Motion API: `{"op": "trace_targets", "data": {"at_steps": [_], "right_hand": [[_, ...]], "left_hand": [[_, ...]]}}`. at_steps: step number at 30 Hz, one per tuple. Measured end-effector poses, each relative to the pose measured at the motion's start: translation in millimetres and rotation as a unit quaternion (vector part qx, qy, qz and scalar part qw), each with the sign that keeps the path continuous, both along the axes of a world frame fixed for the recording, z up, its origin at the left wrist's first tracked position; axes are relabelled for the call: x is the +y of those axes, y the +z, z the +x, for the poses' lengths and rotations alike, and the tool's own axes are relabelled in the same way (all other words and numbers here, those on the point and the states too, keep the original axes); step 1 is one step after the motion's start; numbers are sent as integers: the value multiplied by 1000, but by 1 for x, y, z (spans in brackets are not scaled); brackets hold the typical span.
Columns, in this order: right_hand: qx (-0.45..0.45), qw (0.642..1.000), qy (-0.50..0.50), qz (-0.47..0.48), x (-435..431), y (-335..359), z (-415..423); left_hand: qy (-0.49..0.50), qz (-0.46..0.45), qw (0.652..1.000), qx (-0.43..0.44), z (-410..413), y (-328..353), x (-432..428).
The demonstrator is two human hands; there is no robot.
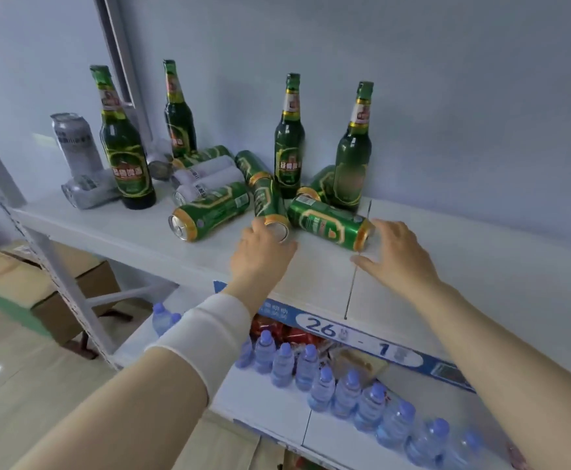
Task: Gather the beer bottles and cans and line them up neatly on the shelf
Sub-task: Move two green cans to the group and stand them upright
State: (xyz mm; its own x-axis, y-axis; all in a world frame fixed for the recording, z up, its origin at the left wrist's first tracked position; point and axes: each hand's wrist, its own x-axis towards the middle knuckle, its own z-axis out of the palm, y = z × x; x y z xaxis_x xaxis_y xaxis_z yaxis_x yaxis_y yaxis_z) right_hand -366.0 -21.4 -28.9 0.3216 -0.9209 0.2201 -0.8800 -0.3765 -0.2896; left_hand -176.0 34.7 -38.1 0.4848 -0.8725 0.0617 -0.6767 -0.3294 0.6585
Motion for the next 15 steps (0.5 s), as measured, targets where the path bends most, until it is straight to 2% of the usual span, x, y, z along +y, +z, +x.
{"op": "trace_targets", "data": {"at_steps": [4, 7, 15], "right_hand": [[-89, 995, -18, 50, -50, -12, 11], [-103, 991, -10, 86, -72, -29, 23], [-173, 984, -1, 30, -86, -42, 33]], "left_hand": [[59, -24, 997, 49, 27, -13, -49], [72, -20, 994, 81, 36, -27, -75], [31, -60, 993, 100, 45, -35, -97]]}}
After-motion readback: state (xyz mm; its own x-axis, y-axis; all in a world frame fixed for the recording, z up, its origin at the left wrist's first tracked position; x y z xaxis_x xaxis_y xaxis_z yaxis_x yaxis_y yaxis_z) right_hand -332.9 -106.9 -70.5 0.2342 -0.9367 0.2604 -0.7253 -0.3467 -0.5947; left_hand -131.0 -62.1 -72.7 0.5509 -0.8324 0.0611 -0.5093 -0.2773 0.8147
